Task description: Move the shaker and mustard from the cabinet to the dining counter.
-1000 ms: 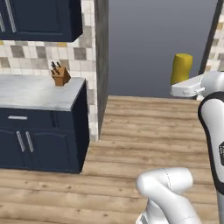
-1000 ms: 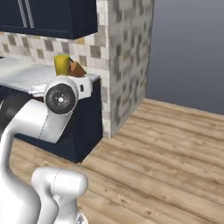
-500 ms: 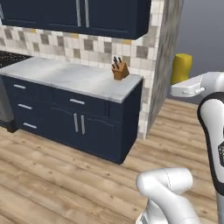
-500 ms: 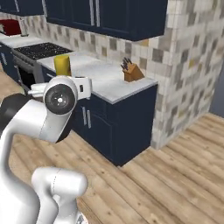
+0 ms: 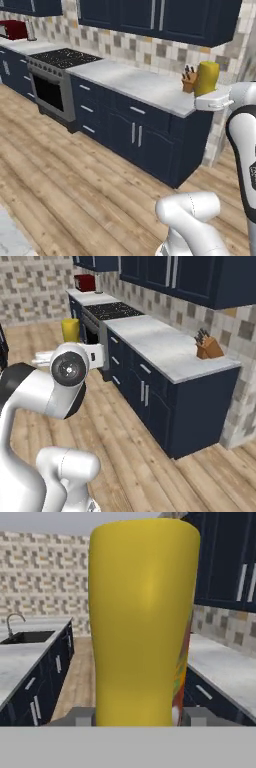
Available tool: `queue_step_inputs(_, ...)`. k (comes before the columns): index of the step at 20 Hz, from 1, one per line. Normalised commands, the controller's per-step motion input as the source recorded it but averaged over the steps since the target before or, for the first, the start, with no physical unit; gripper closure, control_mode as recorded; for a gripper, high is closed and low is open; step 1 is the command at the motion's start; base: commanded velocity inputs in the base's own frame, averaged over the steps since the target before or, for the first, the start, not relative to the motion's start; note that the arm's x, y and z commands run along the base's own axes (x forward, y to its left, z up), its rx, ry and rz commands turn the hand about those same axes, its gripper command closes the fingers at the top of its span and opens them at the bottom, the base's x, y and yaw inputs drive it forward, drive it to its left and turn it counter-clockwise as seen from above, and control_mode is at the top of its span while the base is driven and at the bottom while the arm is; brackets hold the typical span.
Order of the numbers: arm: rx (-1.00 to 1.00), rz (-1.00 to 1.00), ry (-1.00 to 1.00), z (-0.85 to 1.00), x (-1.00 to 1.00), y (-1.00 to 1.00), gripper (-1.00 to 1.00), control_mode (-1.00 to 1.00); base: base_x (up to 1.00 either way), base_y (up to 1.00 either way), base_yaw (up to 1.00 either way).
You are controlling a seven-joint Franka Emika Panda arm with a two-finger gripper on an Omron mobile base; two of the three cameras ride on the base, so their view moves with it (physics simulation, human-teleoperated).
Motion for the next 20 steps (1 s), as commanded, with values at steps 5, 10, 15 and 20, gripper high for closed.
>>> queue_step_inputs(5, 0.0, 0.0, 0.0, 0.0, 0.0, 0.0, 1.0, 1.0, 0.13, 0.0, 0.46)
queue_step_inputs(10, 0.0, 0.0, 0.0, 0.0, 0.0, 0.0, 1.0, 1.0, 0.24, -0.14, 0.28)
queue_step_inputs(15, 0.0, 0.0, 0.0, 0.0, 0.0, 0.0, 1.0, 1.0, -0.08, 0.03, 0.01)
queue_step_inputs(20, 0.0, 0.0, 0.0, 0.0, 0.0, 0.0, 1.0, 1.0, -0.37, 0.66, 0.0)
